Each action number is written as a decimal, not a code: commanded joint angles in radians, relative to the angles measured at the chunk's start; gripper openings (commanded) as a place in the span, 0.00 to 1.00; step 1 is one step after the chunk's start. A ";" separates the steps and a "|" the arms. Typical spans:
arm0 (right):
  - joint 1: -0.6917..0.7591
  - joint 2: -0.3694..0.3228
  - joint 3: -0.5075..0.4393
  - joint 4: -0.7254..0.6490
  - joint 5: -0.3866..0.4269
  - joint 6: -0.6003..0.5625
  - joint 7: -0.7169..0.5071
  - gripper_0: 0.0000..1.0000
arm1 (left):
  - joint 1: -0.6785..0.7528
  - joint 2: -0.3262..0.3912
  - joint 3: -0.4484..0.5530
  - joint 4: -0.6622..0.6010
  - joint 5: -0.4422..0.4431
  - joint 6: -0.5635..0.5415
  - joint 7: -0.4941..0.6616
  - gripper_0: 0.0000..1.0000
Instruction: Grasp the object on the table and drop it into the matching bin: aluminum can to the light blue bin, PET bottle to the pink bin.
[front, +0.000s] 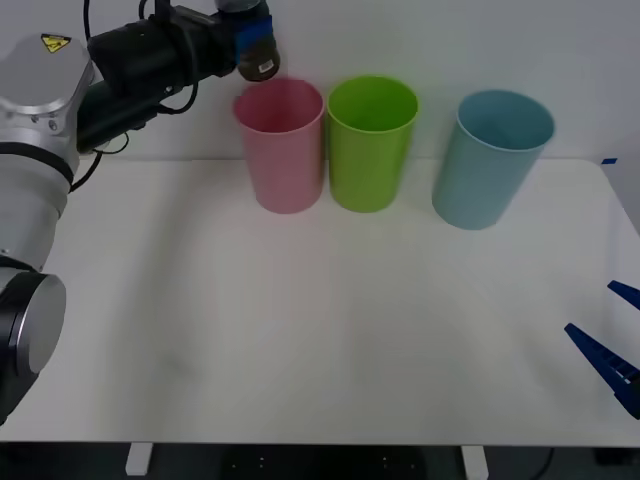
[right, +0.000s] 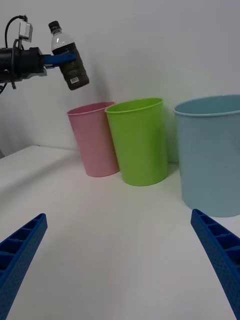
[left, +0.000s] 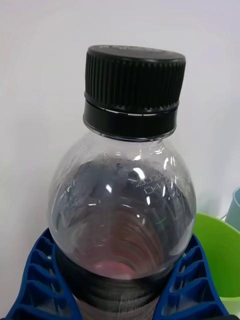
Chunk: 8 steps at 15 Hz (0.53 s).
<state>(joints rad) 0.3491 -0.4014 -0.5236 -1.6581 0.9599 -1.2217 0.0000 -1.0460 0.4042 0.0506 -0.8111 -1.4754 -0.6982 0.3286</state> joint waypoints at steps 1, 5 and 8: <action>0.000 0.000 0.000 0.000 0.000 0.000 0.000 1.00 | -0.026 -0.024 0.002 0.020 -0.052 0.016 -0.011 0.00; 0.000 0.000 0.000 0.000 0.000 0.000 0.000 1.00 | -0.032 -0.045 0.002 0.020 -0.071 0.029 -0.017 0.00; 0.000 0.000 0.000 0.000 0.000 0.000 0.000 1.00 | -0.034 -0.048 0.002 0.020 -0.071 0.031 -0.017 0.00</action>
<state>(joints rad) 0.3491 -0.4014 -0.5236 -1.6581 0.9599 -1.2217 0.0000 -1.0799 0.3560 0.0522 -0.7915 -1.5464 -0.6674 0.3115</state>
